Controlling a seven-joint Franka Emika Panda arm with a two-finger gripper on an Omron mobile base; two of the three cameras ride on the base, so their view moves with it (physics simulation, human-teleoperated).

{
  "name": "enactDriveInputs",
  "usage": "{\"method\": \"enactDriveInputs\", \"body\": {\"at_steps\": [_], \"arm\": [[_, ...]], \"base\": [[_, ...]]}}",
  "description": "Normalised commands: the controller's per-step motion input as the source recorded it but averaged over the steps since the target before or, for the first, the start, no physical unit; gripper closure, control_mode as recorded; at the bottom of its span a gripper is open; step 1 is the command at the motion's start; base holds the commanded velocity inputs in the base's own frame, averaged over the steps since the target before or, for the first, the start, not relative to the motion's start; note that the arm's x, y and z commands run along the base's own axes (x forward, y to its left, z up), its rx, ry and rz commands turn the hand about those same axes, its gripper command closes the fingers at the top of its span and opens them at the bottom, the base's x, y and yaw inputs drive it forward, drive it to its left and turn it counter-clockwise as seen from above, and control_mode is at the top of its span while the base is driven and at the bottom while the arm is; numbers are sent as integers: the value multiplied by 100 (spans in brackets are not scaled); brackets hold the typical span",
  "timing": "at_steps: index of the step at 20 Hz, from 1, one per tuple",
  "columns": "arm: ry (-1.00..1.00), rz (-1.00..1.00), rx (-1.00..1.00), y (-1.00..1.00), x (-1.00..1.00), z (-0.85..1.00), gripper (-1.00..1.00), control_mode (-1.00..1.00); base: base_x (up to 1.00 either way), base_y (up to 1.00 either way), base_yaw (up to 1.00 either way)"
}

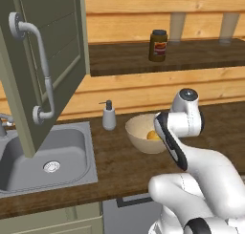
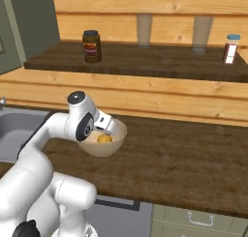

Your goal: Open the cabinet, pick up the bread from the cabinet and place it in the basket. Then move the basket to the dining counter.

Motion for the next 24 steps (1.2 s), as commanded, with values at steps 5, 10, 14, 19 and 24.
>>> {"method": "enactDriveInputs", "body": {"at_steps": [5, 10, 14, 19, 24], "arm": [[11, -27, 10, -49, -43, 21, -100, -100], [12, -20, 26, -38, -36, 20, -100, -100], [-1, -1, 20, -8, -14, 2, -100, -100], [-3, 9, 7, 3, 22, -7, -100, -100], [-2, 14, 2, 2, 55, -25, -100, -100]], "base": [[0, 0, 0], [0, 0, 0], [0, 0, 0], [0, 0, 0], [0, 0, 0]]}}
